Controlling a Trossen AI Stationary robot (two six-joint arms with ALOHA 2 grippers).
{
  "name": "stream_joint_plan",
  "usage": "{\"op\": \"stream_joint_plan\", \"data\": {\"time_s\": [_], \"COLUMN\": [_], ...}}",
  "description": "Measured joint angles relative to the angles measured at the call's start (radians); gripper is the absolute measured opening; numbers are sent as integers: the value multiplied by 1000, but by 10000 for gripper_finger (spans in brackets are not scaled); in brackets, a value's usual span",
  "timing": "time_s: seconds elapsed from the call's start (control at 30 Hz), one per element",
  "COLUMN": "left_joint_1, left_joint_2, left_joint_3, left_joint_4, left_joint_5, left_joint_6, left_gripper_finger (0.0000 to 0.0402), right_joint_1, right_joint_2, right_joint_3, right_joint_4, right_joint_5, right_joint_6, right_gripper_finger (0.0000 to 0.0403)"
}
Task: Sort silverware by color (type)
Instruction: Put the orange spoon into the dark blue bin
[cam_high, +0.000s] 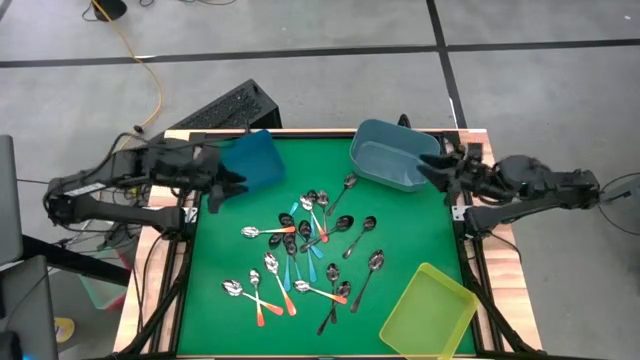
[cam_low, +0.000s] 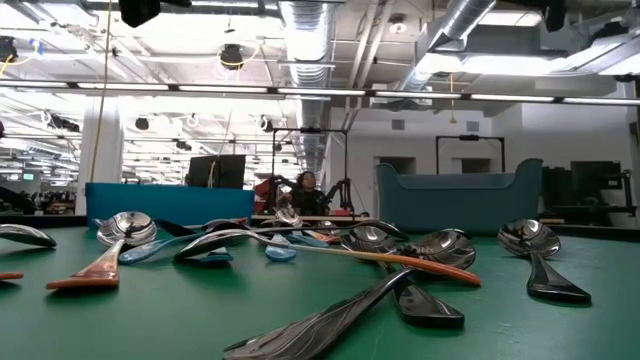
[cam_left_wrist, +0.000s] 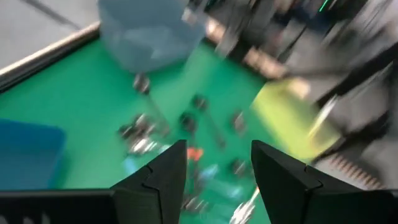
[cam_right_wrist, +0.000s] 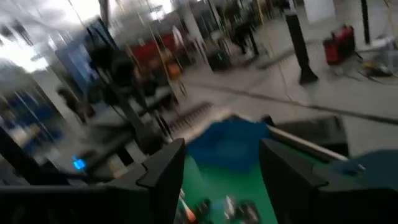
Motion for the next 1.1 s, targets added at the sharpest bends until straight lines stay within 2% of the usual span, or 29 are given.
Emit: {"op": "stream_joint_plan", "data": {"time_s": [0.13,0.33,0.63,0.83,1.1], "left_joint_1": [-3,-49,-142,-176,-186], "left_joint_2": [51,94,90,100,112], "left_joint_3": [-12,-123,-404,-561,-658], "left_joint_4": [1,31,245,380,505], "left_joint_5": [3,-40,-136,-139,-132], "left_joint_6": [98,196,144,122,117], "left_gripper_finger": [164,164,164,164,164], "right_joint_1": [0,0,0,-3,-34], "right_joint_2": [60,133,176,175,176], "right_joint_3": [3,3,3,3,3], "right_joint_4": [-26,-51,-50,-48,-50], "right_joint_5": [0,1,2,3,3], "right_joint_6": [2,3,3,4,11], "right_gripper_finger": [221,221,221,221,221]}}
